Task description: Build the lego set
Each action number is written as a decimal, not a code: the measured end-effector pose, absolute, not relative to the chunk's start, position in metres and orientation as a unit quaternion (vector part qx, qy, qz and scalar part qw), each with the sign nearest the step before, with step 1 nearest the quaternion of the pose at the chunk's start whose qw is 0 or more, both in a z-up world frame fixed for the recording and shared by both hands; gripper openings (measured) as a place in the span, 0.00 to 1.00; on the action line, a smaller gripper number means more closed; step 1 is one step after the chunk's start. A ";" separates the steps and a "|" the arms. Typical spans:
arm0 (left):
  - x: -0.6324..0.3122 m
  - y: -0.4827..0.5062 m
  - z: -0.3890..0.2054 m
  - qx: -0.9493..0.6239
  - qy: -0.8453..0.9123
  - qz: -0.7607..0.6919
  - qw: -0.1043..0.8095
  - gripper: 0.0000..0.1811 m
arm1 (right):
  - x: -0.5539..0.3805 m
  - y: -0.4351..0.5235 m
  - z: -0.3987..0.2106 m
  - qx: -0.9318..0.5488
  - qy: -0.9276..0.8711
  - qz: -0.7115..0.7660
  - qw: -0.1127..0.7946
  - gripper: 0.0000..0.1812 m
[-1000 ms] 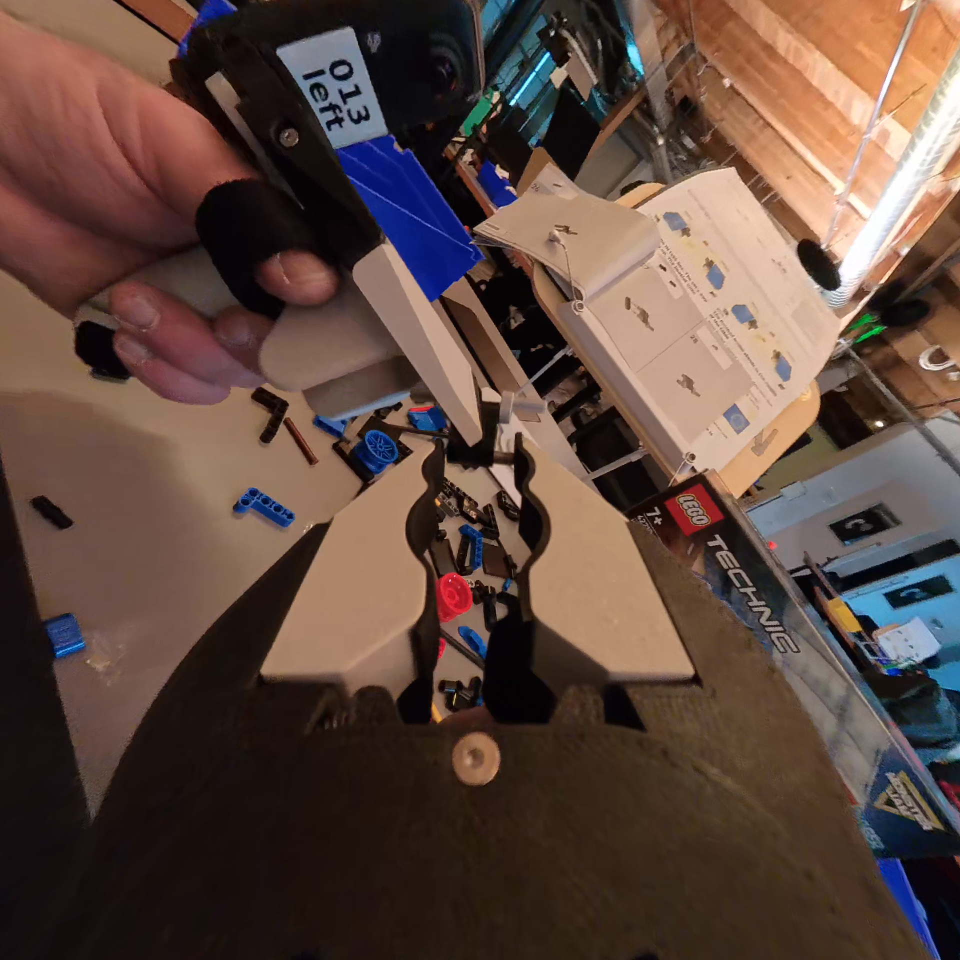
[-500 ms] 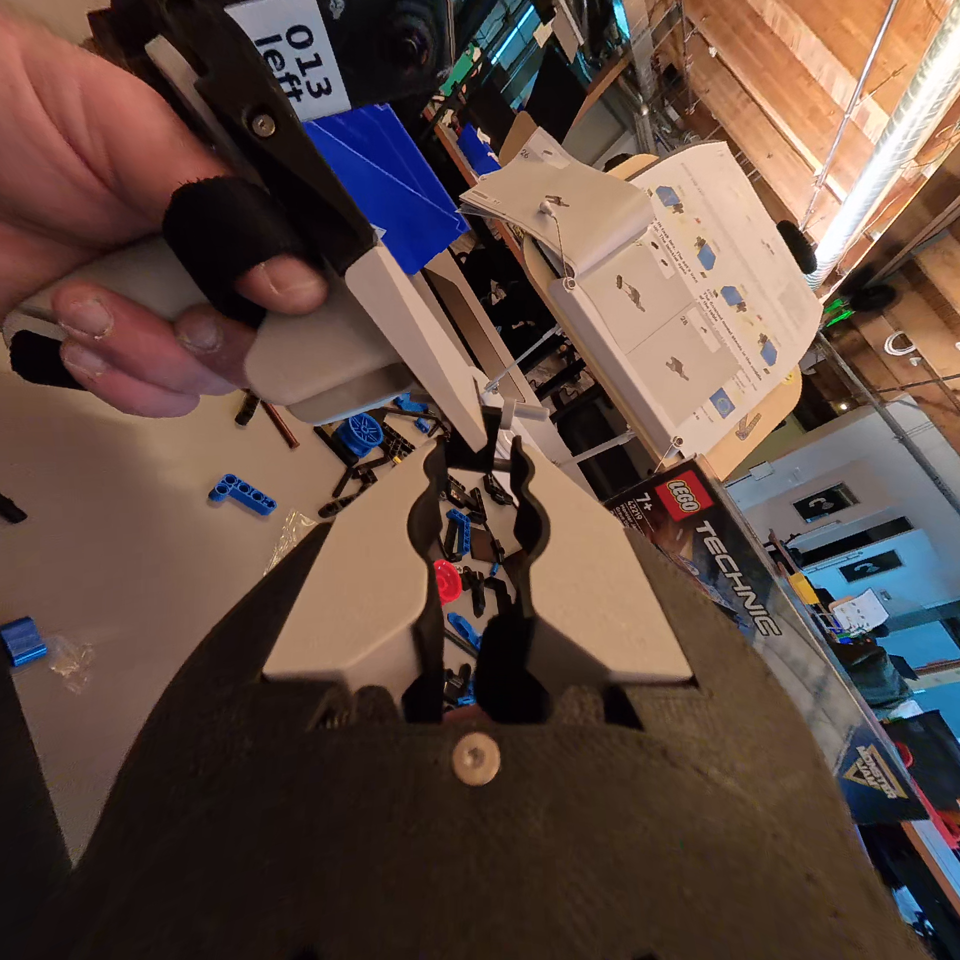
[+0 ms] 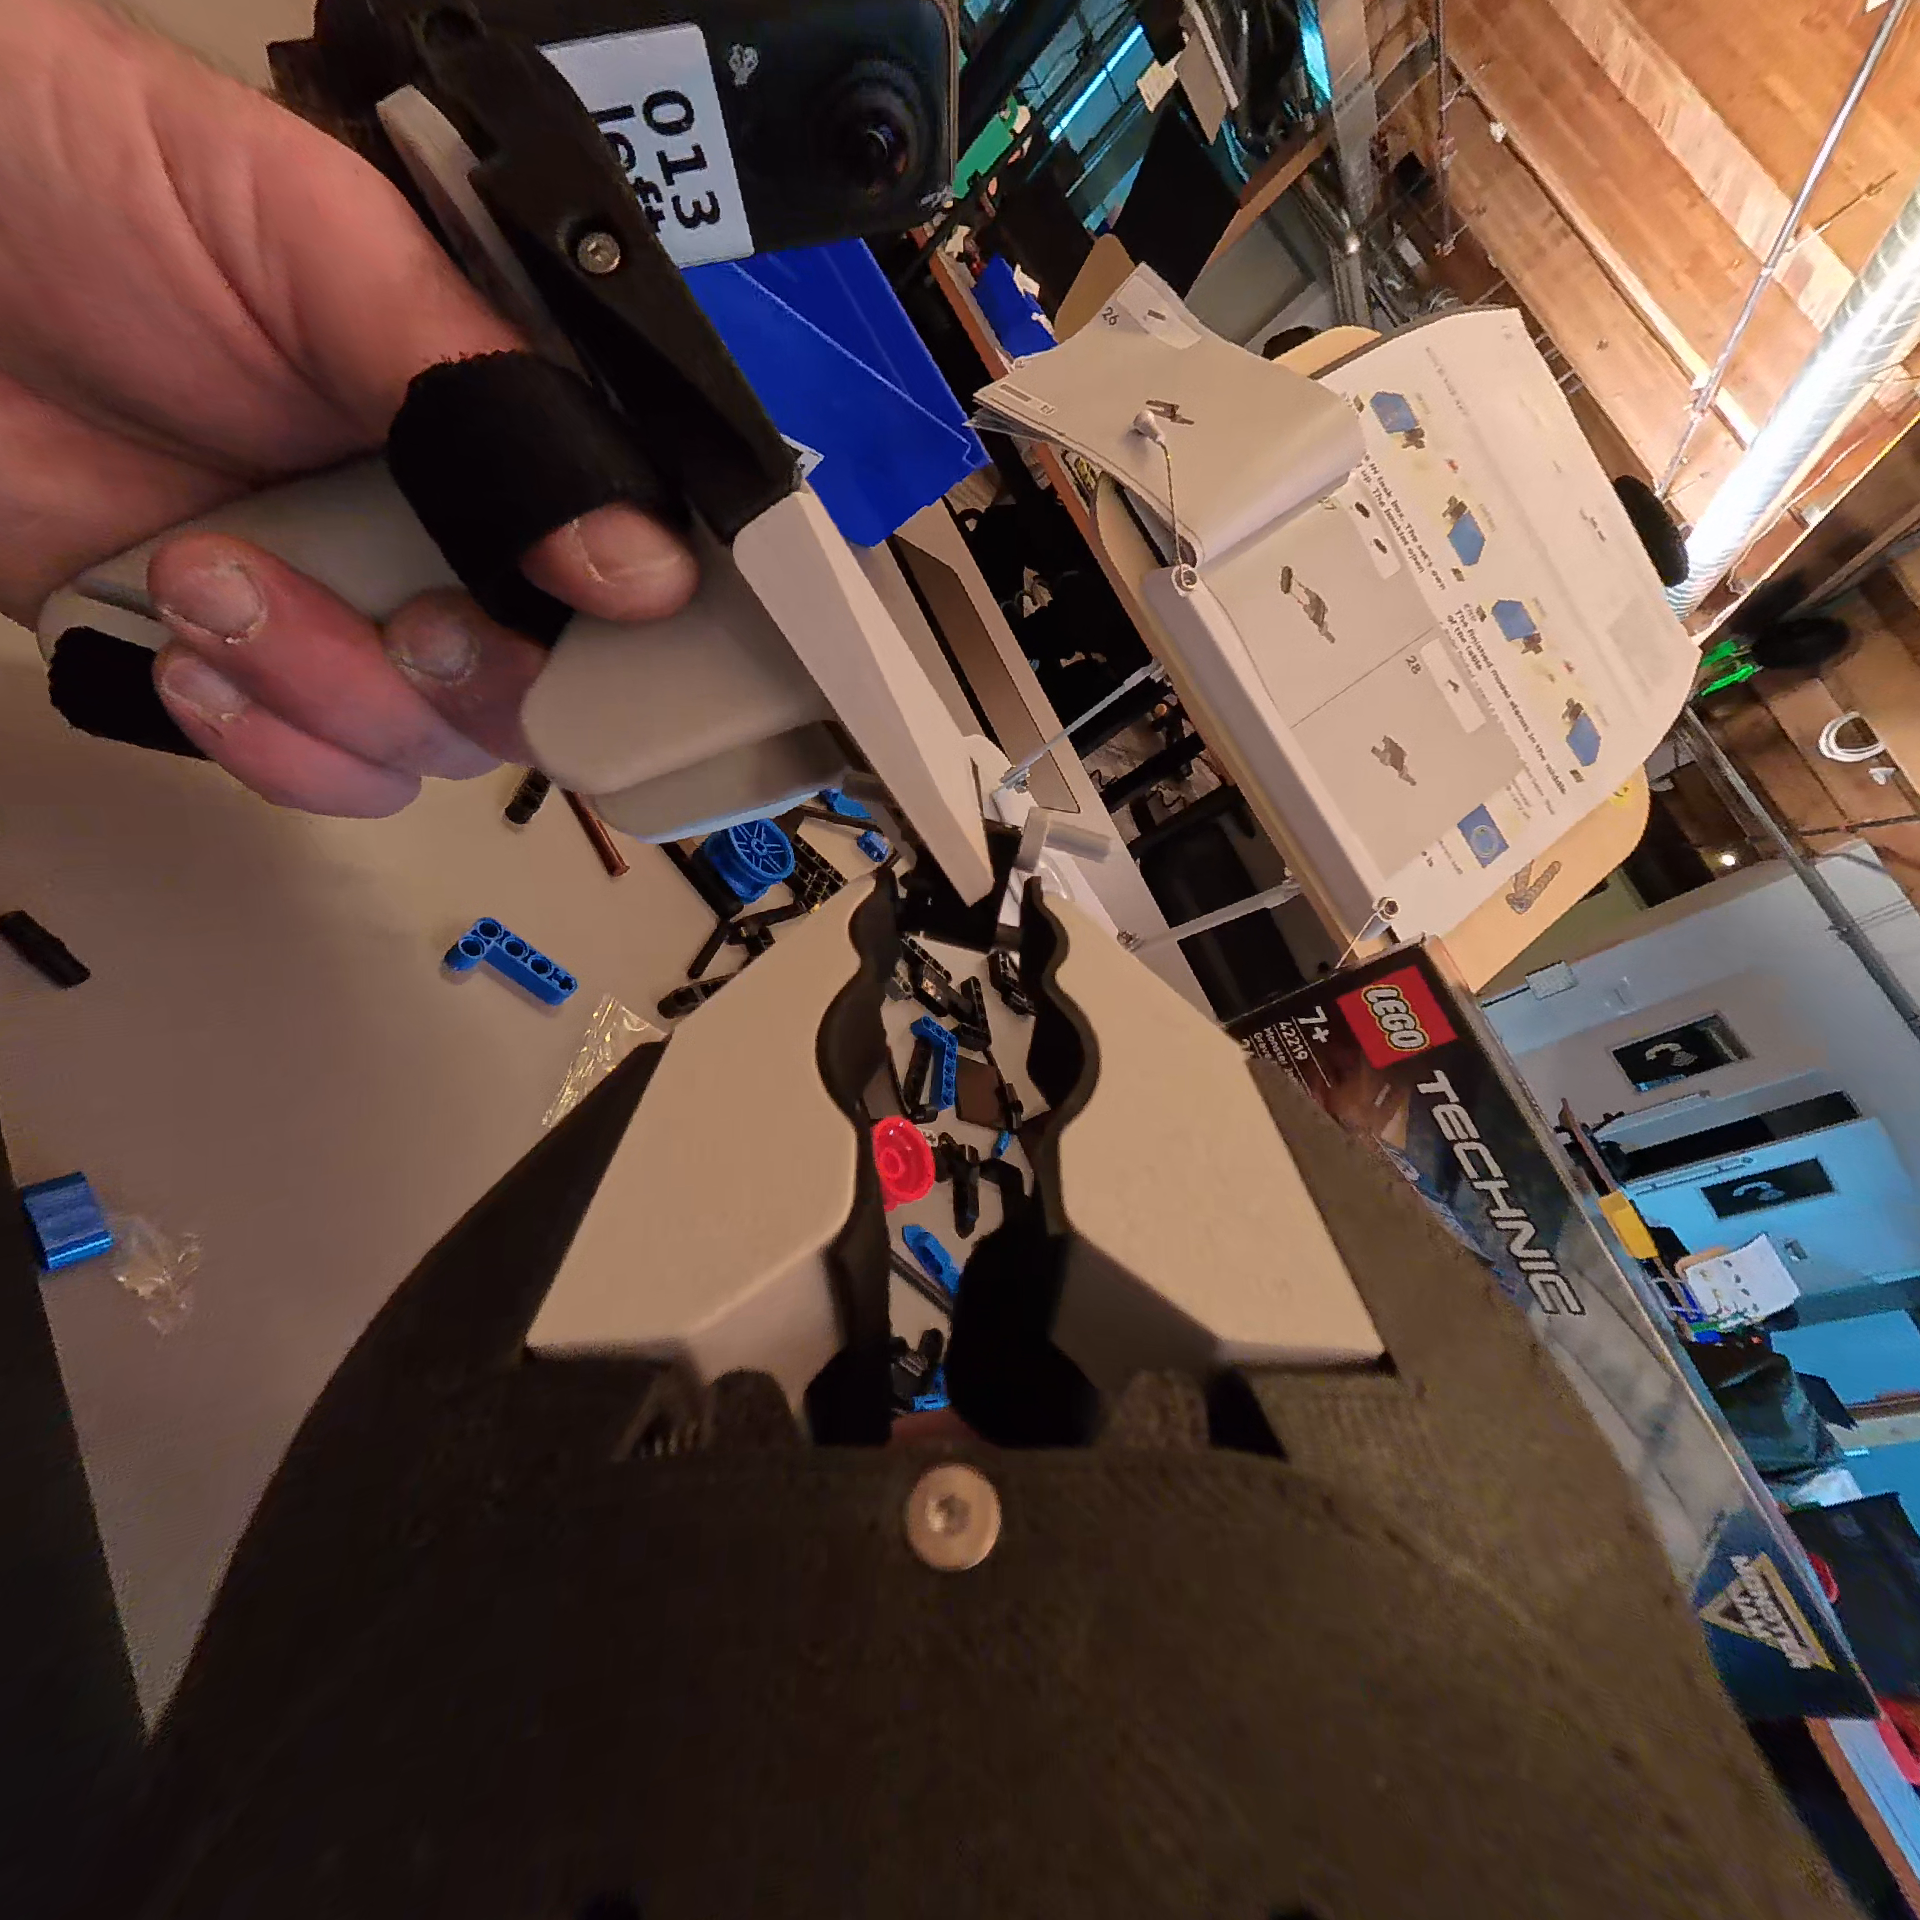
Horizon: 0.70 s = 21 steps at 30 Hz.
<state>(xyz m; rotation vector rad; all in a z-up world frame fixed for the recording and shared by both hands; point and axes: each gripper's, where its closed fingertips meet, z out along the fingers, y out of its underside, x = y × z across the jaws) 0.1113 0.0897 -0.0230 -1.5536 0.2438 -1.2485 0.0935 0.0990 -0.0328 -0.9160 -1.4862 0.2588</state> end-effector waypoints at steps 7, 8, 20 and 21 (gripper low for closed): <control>0.112 0.089 -0.022 -0.654 0.117 -0.526 0.531 0.03 | 0.094 0.097 -0.032 -0.407 -0.646 0.155 0.627 0.13; 0.113 0.087 -0.022 -0.656 0.125 -0.524 0.529 0.03 | 0.094 0.095 -0.032 -0.413 -0.650 0.174 0.614 0.13; 0.111 0.092 -0.022 -0.667 0.123 -0.504 0.535 0.03 | 0.104 0.094 -0.033 -0.413 -0.658 0.196 0.598 0.15; 0.111 0.092 -0.023 -0.668 0.122 -0.502 0.536 0.03 | 0.104 0.095 -0.032 -0.416 -0.655 0.187 0.602 0.13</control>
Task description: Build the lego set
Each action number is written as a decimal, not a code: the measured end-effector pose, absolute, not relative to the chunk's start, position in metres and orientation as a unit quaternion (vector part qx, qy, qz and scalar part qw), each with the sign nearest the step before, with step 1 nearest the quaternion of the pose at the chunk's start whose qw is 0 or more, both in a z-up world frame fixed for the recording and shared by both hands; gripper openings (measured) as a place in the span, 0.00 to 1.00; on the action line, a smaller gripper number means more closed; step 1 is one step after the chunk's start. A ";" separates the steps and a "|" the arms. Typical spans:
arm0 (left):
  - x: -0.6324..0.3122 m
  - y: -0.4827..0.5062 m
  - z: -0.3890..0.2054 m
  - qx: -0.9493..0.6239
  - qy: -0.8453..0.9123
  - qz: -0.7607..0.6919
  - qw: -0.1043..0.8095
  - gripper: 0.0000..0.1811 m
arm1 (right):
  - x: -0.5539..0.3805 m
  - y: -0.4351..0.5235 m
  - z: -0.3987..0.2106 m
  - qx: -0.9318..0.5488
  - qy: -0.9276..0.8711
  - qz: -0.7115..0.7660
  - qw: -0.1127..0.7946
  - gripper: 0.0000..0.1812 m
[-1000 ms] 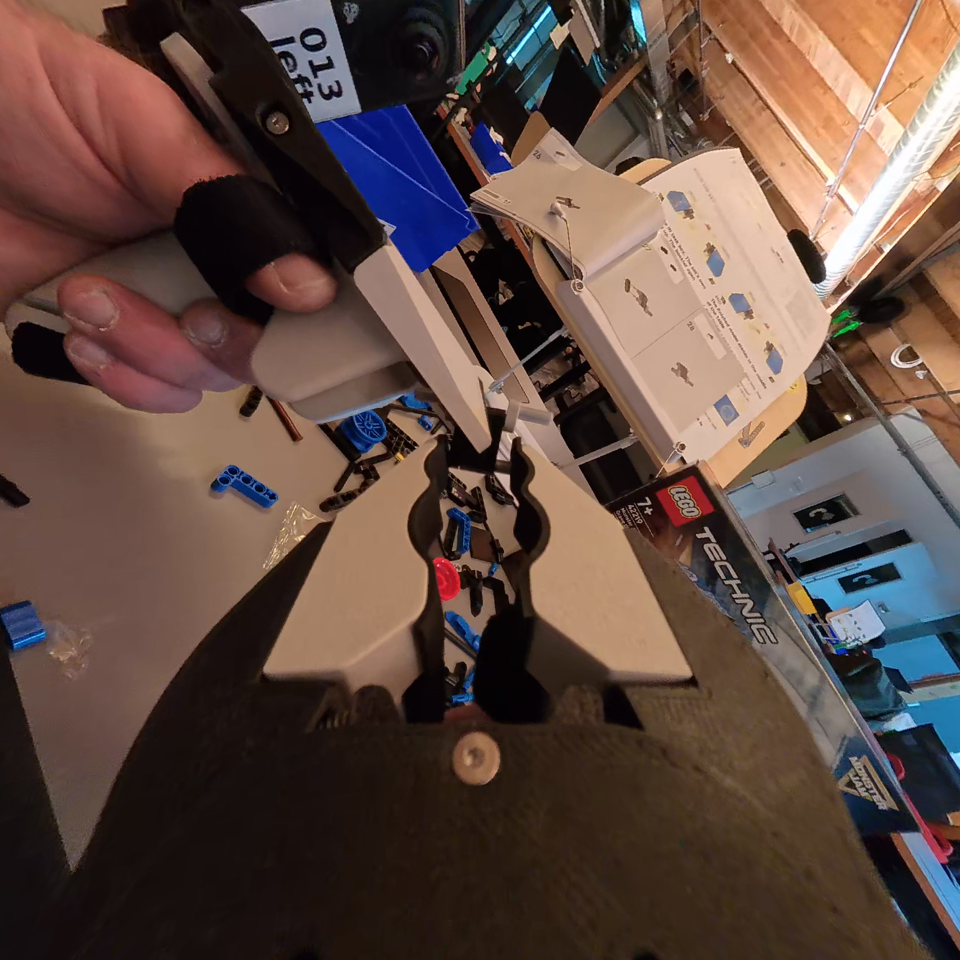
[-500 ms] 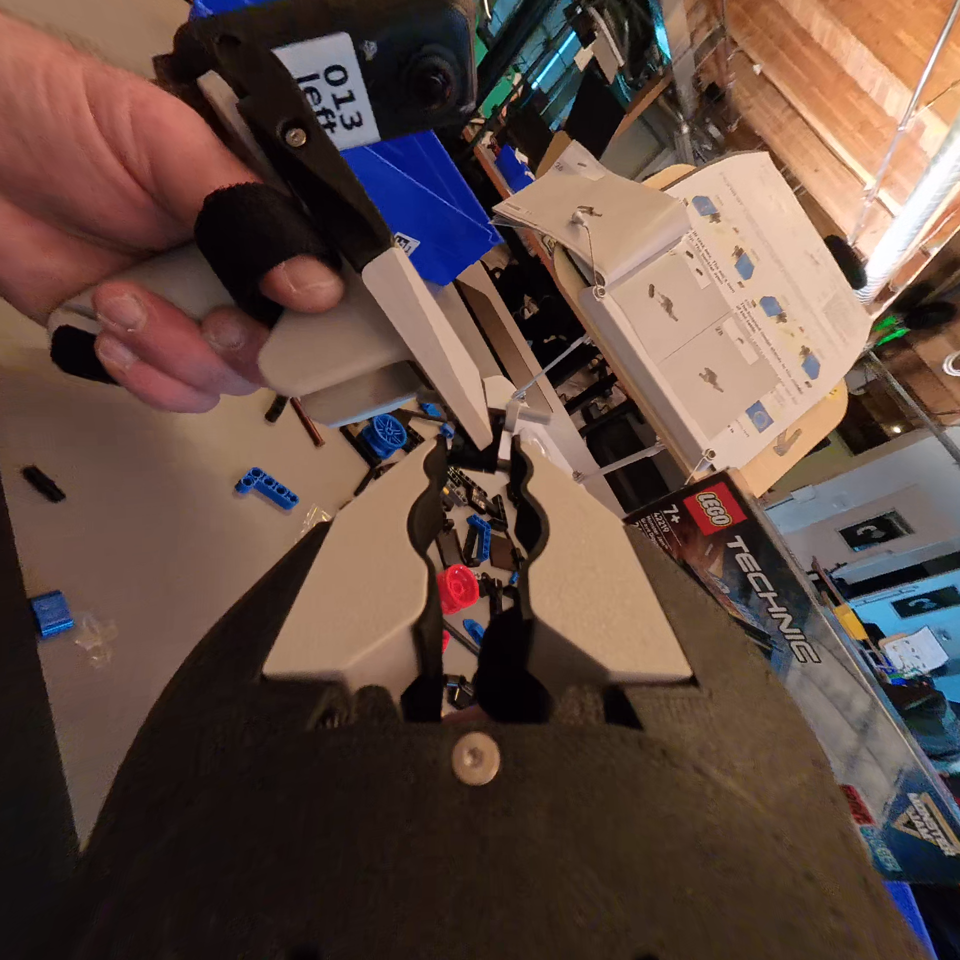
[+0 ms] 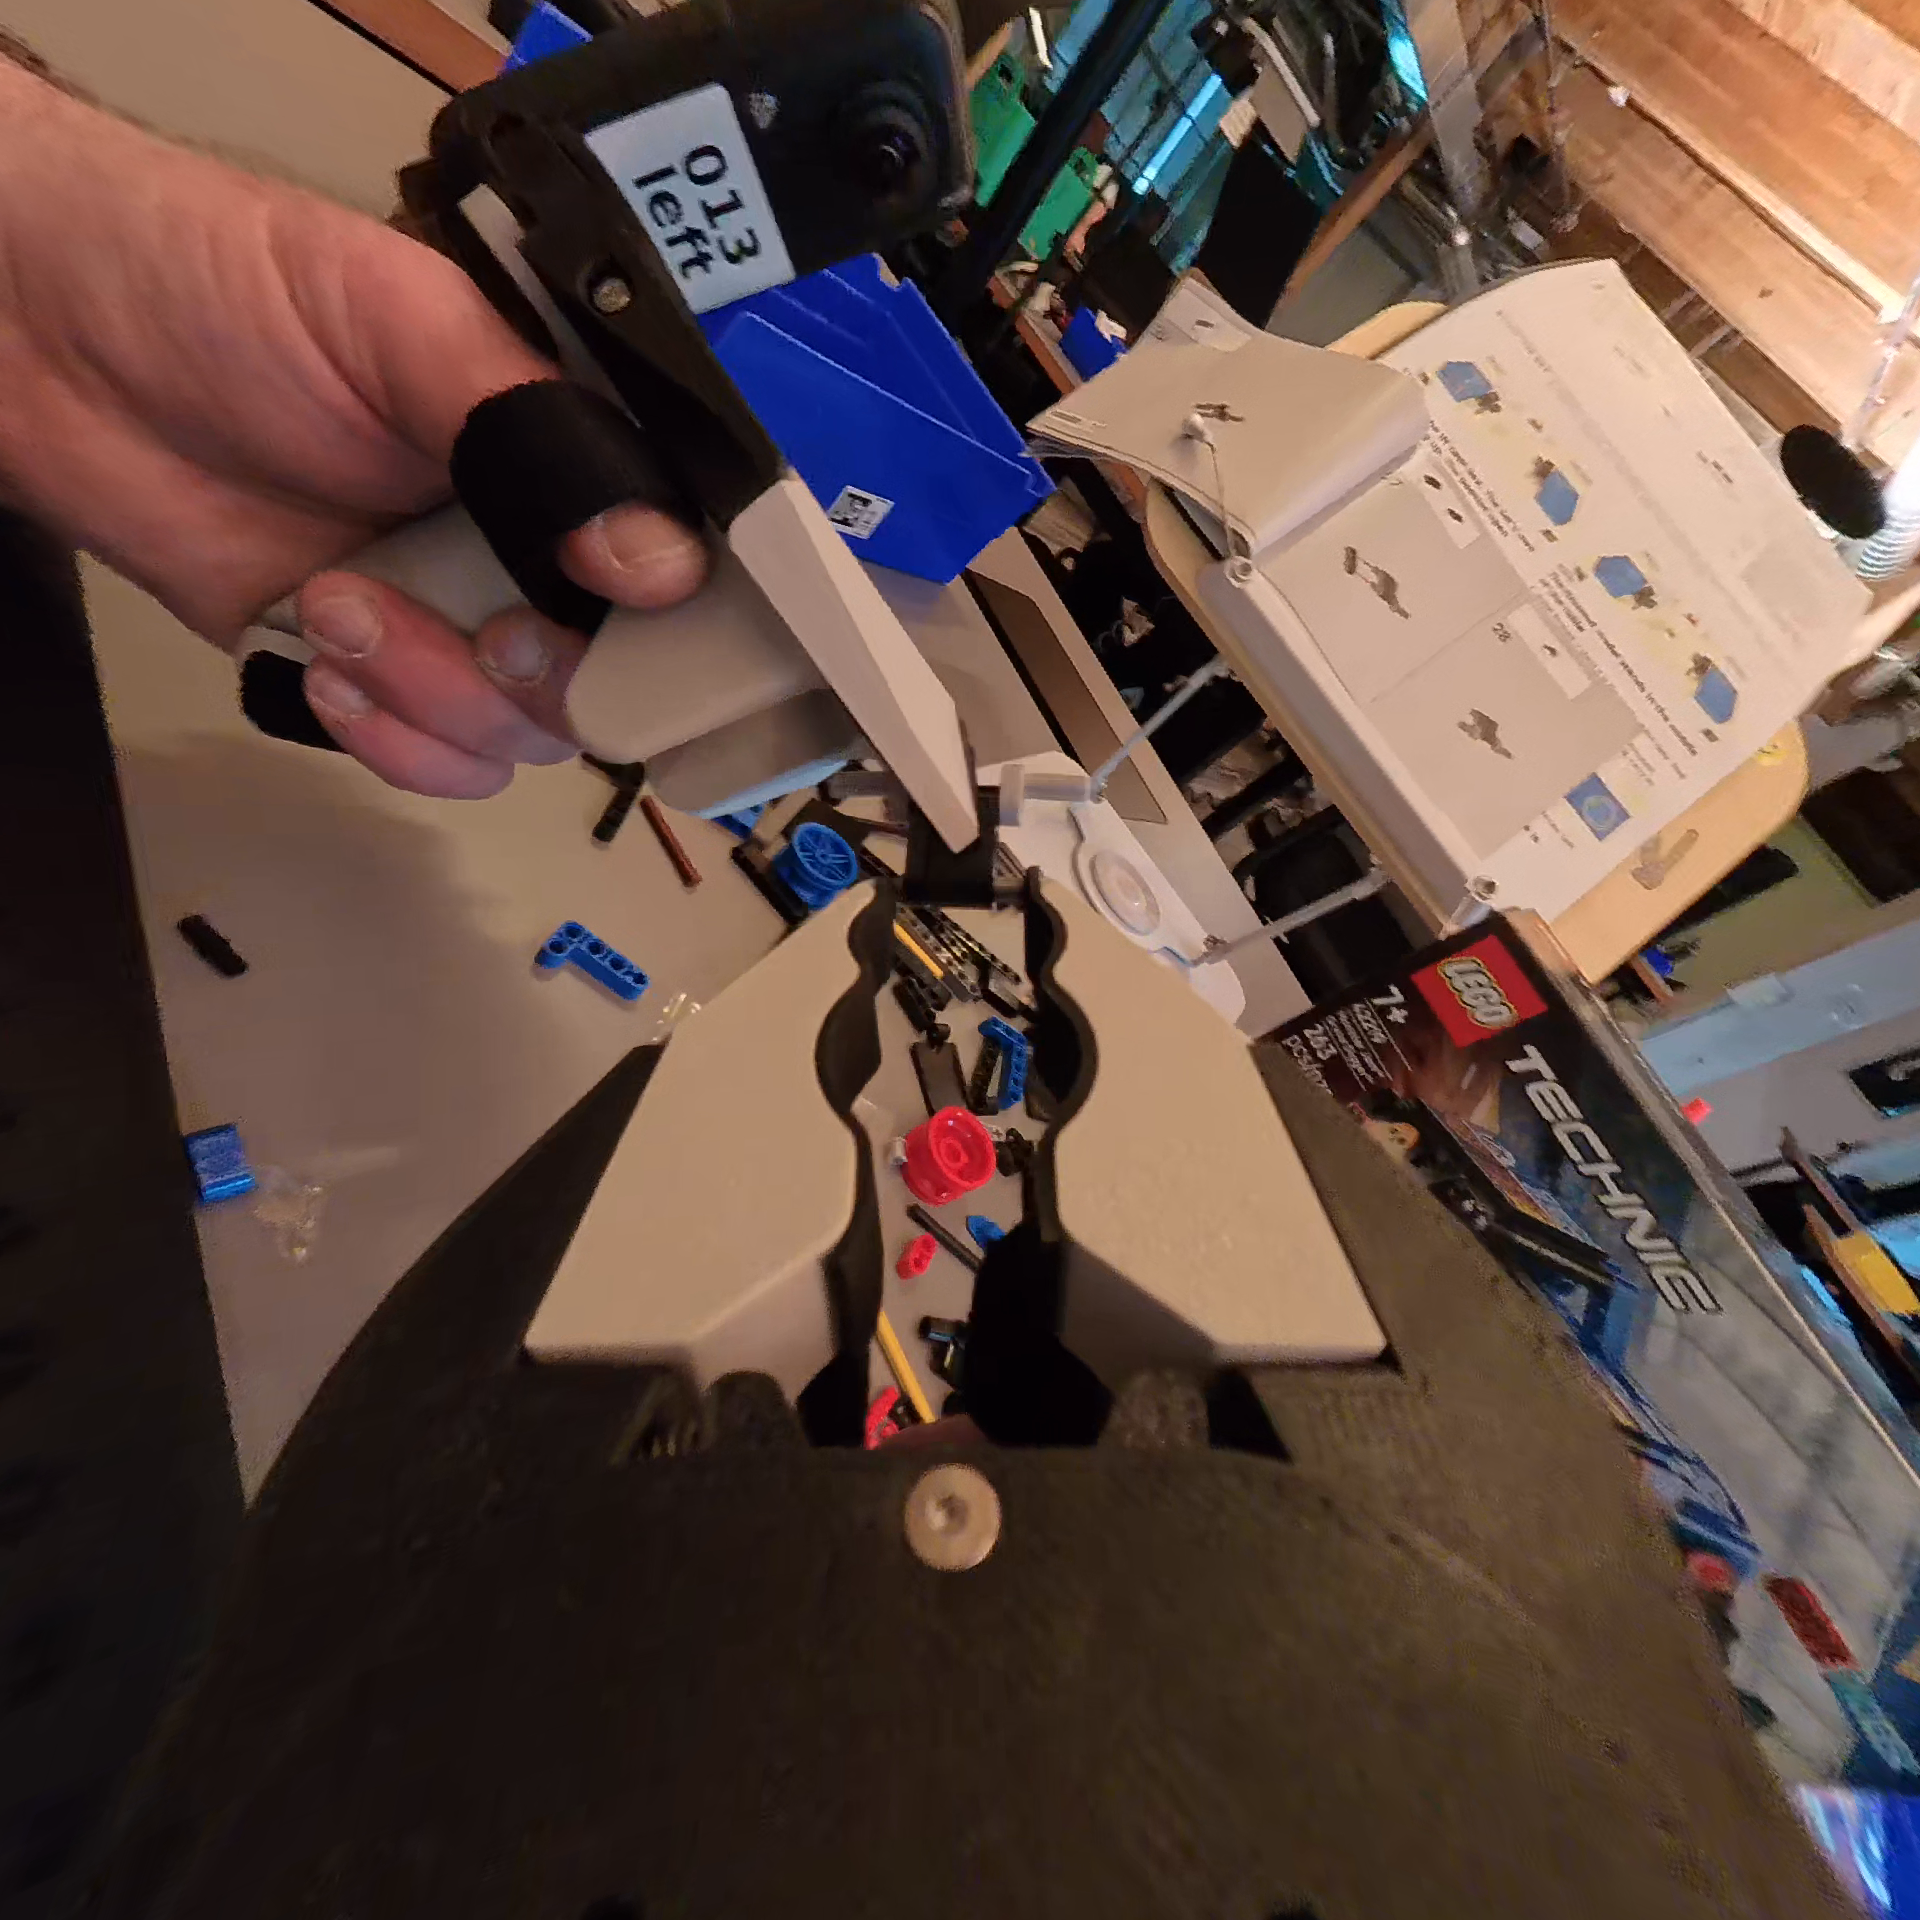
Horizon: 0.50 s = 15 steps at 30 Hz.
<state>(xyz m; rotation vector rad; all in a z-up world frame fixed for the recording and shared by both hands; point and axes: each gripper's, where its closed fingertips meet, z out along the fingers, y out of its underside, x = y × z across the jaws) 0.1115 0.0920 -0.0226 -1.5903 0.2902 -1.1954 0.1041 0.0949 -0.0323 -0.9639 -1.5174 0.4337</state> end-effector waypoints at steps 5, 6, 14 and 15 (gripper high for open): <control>0.113 0.093 -0.025 -0.675 0.127 -0.477 0.549 0.03 | 0.105 0.096 -0.034 -0.434 -0.650 0.162 0.602 0.13; 0.113 0.093 -0.025 -0.674 0.127 -0.477 0.550 0.03 | 0.105 0.095 -0.035 -0.438 -0.652 0.168 0.596 0.14; 0.117 0.092 -0.025 -0.678 0.140 -0.477 0.542 0.03 | 0.110 0.094 -0.035 -0.425 -0.674 0.176 0.578 0.12; 0.118 0.092 -0.026 -0.678 0.142 -0.479 0.540 0.03 | 0.110 0.093 -0.035 -0.422 -0.679 0.176 0.575 0.12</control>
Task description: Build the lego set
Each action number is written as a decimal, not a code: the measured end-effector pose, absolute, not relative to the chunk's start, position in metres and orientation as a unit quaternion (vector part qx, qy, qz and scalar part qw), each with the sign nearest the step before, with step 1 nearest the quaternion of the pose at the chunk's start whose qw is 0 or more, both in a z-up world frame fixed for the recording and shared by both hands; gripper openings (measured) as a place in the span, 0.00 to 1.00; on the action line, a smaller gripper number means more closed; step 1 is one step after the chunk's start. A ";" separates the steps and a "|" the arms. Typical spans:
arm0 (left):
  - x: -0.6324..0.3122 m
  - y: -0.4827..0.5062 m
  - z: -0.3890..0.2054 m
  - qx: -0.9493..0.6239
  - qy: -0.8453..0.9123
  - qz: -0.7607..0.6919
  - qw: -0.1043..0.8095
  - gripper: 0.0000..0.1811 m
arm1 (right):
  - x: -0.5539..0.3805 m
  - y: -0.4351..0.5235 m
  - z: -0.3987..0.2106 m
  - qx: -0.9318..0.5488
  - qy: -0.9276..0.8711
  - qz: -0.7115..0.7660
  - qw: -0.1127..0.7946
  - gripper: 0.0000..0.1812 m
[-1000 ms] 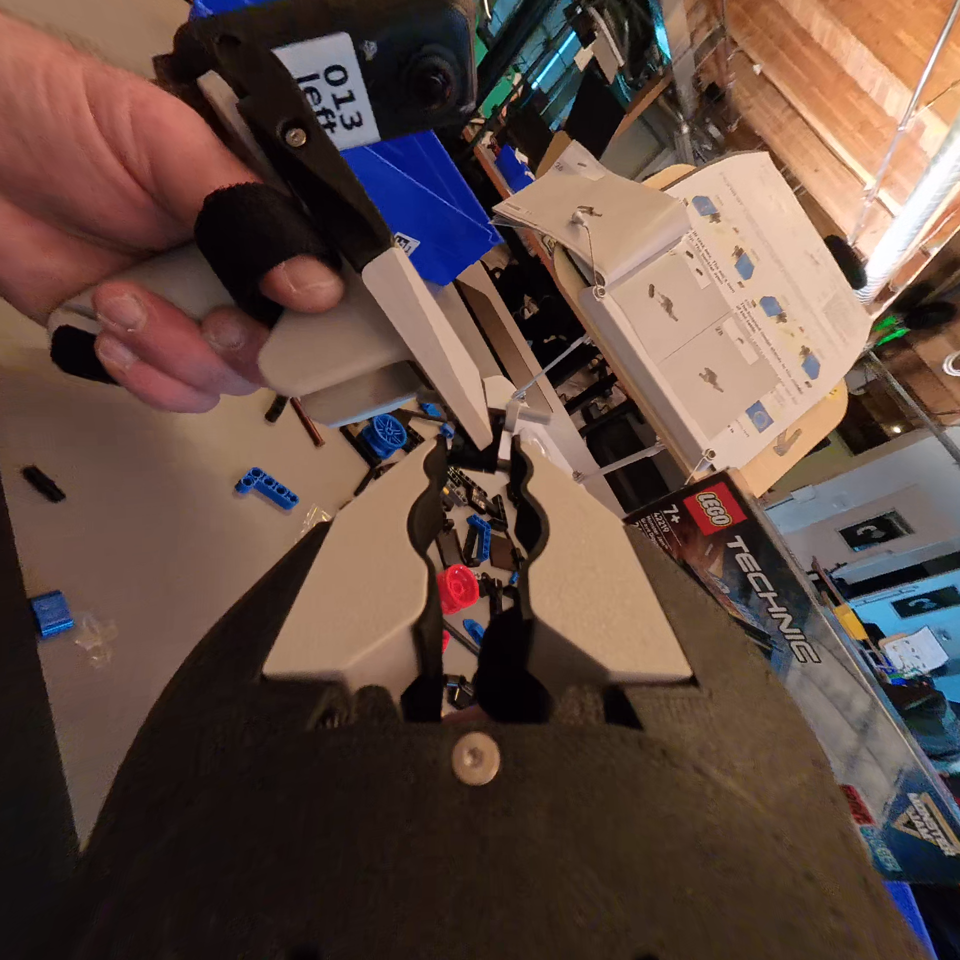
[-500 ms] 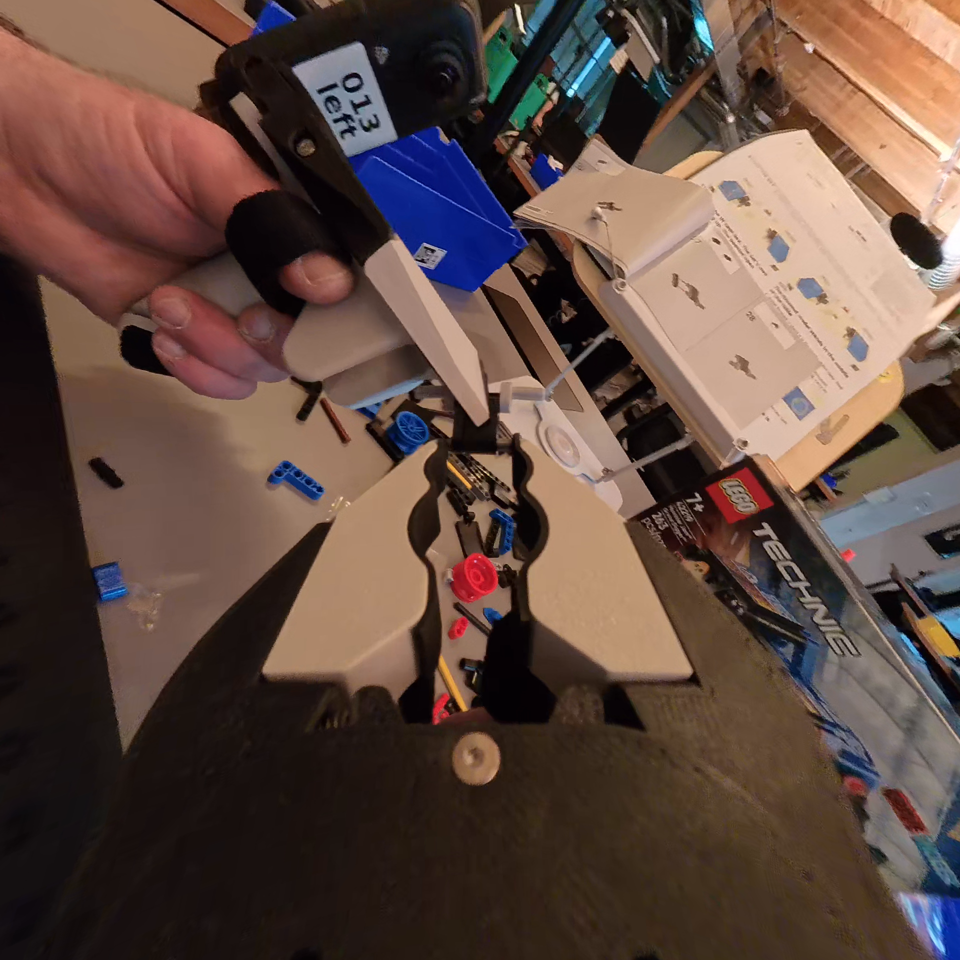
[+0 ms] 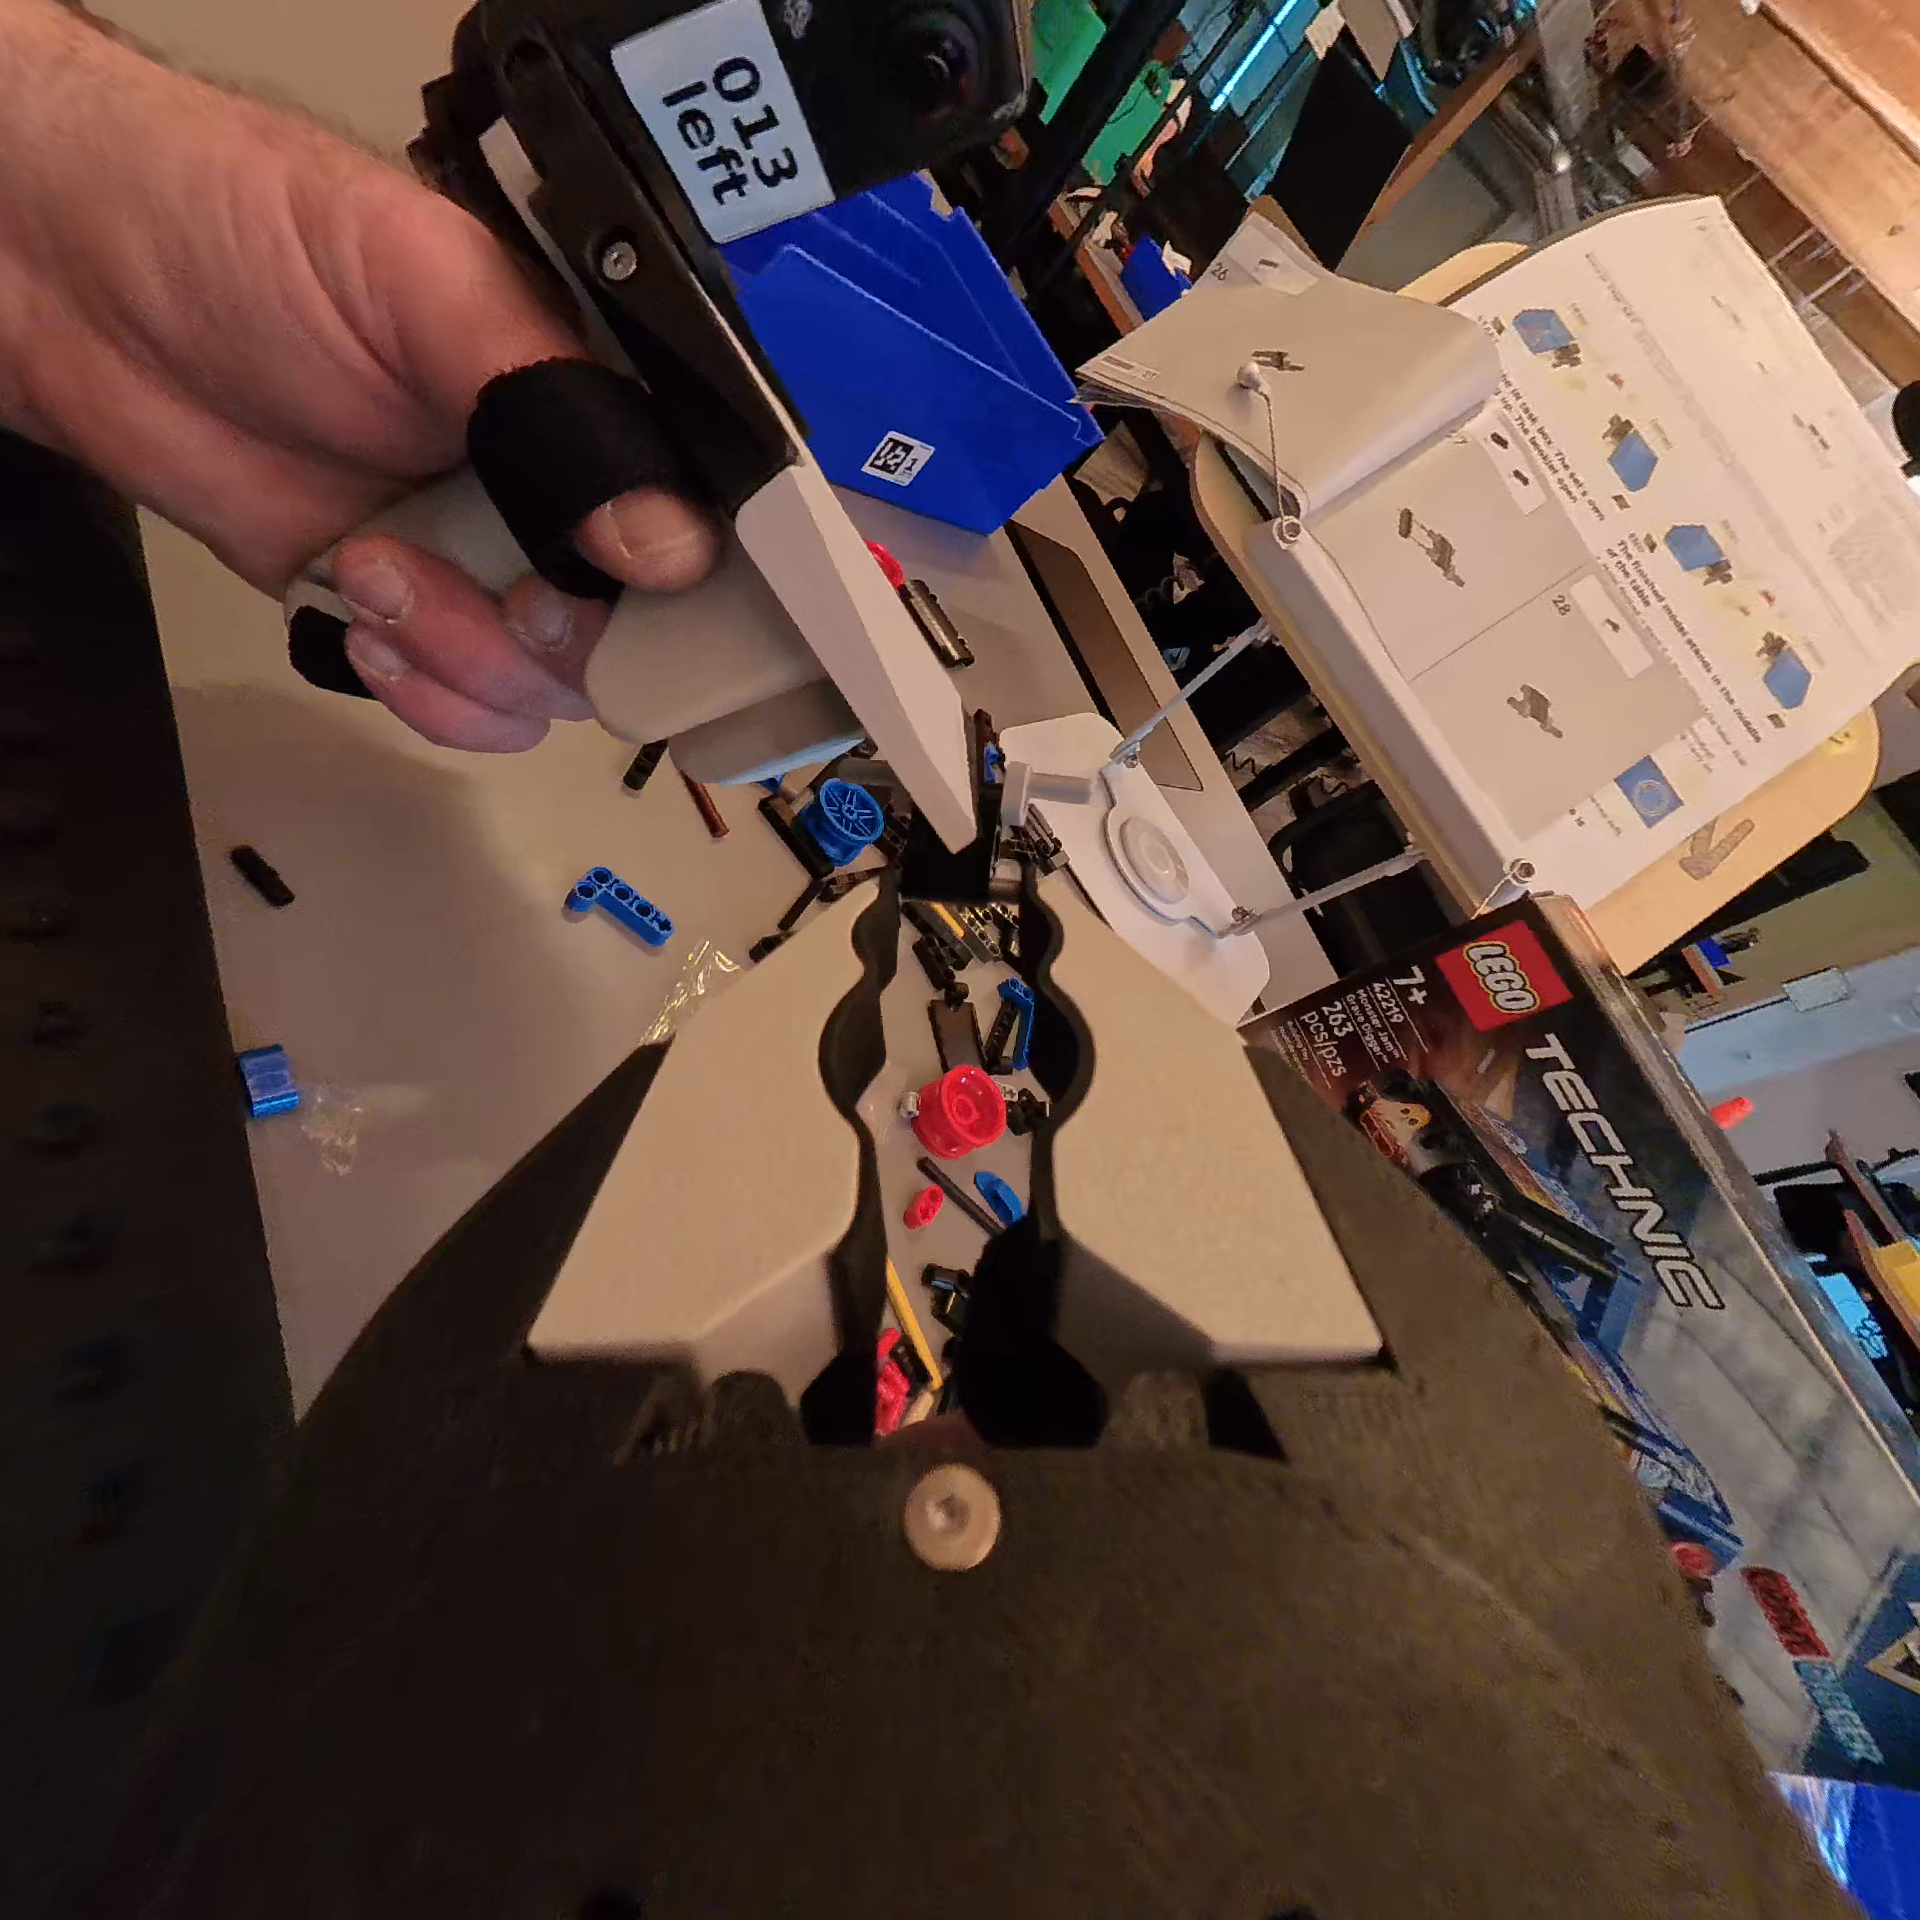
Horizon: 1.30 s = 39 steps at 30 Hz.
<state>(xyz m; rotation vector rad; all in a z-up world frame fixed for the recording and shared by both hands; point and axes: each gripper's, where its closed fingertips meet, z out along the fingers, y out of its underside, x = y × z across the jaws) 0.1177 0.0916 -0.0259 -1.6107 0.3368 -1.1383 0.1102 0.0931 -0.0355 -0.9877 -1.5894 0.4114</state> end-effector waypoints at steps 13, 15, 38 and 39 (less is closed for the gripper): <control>0.123 0.091 -0.032 -0.685 0.161 -0.480 0.524 0.03 | 0.114 0.091 -0.041 -0.395 -0.710 0.190 0.551 0.10; 0.123 0.091 -0.032 -0.685 0.160 -0.481 0.523 0.03 | 0.114 0.091 -0.042 -0.392 -0.713 0.187 0.550 0.10; 0.113 0.101 -0.028 -0.672 0.103 -0.496 0.539 0.03 | 0.103 0.096 -0.040 -0.420 -0.664 0.178 0.592 0.11; 0.113 0.101 -0.029 -0.673 0.101 -0.495 0.539 0.03 | 0.103 0.096 -0.040 -0.421 -0.663 0.176 0.593 0.12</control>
